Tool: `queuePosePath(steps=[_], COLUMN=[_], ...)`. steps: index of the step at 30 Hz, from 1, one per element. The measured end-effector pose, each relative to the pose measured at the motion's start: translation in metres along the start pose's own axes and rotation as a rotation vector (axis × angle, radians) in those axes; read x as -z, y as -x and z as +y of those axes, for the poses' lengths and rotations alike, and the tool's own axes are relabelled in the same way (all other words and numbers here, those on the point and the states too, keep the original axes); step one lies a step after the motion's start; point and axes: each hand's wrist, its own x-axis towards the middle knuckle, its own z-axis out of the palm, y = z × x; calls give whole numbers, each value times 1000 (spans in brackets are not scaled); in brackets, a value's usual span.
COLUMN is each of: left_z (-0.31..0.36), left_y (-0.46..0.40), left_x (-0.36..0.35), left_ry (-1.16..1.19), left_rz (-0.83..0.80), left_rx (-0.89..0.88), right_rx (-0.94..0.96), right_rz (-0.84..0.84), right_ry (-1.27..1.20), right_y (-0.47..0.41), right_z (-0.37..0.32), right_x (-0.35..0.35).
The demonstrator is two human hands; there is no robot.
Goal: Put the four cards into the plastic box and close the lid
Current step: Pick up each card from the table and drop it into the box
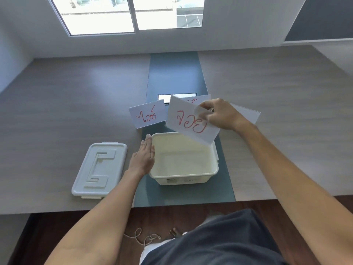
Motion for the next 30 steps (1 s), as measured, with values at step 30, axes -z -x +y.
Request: queuePosePath(steps=[30], left_z=[4], left_y=[-17], left_x=[-12], left_ry=[76], left_rz=[75], left_rx=[43], right_rx=[-150], right_rz=[-700], right_ry=[187], right_y=[9], right_z=[69], right_x=[-108])
